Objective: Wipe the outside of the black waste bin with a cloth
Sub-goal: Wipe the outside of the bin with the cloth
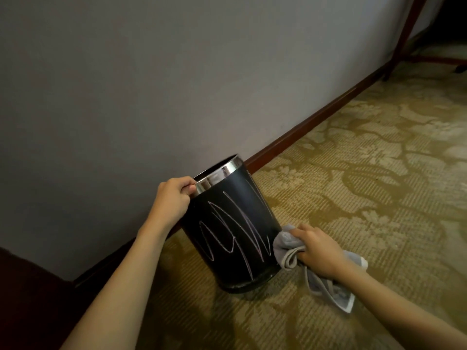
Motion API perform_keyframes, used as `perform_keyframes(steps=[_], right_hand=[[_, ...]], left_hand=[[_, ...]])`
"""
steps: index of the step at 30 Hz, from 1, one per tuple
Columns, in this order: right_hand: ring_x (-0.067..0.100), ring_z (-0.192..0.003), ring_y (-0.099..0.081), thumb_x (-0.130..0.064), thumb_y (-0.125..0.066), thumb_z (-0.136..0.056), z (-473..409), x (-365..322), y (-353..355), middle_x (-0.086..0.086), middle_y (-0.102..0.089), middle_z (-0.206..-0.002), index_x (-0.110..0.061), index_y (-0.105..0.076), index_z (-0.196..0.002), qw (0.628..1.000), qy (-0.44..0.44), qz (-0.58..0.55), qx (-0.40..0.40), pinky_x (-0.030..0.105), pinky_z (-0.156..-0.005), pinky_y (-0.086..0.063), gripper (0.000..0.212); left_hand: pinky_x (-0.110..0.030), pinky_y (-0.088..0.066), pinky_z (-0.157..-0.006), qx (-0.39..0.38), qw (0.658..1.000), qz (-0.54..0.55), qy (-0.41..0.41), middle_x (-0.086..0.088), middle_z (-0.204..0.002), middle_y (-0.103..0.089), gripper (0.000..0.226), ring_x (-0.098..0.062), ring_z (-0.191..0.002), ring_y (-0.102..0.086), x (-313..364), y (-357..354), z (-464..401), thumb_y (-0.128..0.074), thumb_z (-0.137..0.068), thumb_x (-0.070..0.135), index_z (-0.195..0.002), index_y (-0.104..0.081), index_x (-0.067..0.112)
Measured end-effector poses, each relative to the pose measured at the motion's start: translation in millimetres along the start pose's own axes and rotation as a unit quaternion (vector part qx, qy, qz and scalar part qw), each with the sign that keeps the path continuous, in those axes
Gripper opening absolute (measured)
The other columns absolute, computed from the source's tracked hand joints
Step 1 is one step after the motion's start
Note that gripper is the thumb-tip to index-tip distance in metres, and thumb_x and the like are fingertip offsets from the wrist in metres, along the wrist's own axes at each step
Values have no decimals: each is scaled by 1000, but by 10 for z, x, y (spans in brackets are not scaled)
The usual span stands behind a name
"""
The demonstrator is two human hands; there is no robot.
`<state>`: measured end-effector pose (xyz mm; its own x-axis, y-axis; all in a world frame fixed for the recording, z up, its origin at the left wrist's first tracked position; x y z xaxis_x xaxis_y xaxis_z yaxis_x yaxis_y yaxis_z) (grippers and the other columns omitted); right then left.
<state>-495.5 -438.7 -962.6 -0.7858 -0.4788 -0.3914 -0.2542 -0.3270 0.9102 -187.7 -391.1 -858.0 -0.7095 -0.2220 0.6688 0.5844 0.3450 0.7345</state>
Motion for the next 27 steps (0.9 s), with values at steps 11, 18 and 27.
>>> perform_keyframes(steps=[11, 18, 27], right_hand=[[24, -77, -53, -11, -62, -77, -390, -917, 979, 2, -50, -86, -44, -43, -75, 945, 99, -245, 194, 38, -66, -44, 38], [28, -84, -55, -11, -60, -77, -365, -591, 729, 3, -52, -90, -21, -58, -87, 976, 78, -133, 157, 41, -72, -47, 15], [24, -92, -60, -17, -57, -79, -101, 178, 93, -5, -52, -87, -26, -60, -90, 998, -45, -37, -2, 34, -72, -46, 15]], left_hand=[[-37, -44, -57, 27, 998, -49, -5, 1, -64, -54, 31, -28, -68, -56, 544, -364, 18, -45, -85, -3, -69, -60, 19], [-35, -46, -63, 25, 999, -46, 9, -6, -76, -59, 30, -23, -68, -56, 545, -320, -48, -47, -93, 9, -71, -62, 24], [-24, -37, -57, 21, 999, -16, 29, -5, -83, -62, 29, -14, -72, -57, 480, -275, -231, -48, -93, 8, -76, -67, 22]])
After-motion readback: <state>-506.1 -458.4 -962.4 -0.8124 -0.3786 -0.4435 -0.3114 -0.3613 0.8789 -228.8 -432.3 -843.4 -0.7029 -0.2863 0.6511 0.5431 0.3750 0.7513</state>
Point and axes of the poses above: each hand's wrist, its own z-axis away from the middle knuckle, its own y-axis out of the back of the hand, x = y × z, the point moved 3 cm from there along -z, towards the middle knuckle
